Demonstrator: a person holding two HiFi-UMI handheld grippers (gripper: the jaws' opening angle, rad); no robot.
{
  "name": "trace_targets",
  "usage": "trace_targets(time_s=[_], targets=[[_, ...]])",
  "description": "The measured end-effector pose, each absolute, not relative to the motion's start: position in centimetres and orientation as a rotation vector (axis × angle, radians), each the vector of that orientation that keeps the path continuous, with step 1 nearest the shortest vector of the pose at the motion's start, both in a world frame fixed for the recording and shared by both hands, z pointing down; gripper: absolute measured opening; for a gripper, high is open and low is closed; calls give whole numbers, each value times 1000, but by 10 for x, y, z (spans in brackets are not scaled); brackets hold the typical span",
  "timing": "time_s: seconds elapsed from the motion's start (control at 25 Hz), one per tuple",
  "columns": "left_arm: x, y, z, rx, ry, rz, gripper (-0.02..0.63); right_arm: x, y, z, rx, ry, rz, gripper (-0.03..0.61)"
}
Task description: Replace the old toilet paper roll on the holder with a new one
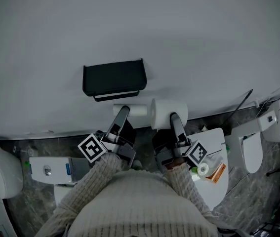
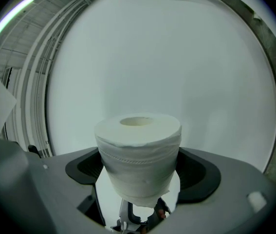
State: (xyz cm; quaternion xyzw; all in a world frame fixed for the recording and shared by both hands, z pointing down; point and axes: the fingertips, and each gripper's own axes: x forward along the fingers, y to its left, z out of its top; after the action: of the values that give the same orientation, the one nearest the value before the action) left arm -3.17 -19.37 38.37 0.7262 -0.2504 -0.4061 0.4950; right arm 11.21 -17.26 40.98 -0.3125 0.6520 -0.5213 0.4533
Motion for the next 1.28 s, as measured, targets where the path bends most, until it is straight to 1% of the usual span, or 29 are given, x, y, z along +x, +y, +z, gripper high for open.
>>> trace_targets(time_s=[0.56,1.28], targets=[[-70,-196,396,1735,-645,-988,175,67,-215,400,-727,1682,-1303,457],[-81,-197,395,1729,-688,-1028,175,60,-237,387,-674,1715,-1294,457]])
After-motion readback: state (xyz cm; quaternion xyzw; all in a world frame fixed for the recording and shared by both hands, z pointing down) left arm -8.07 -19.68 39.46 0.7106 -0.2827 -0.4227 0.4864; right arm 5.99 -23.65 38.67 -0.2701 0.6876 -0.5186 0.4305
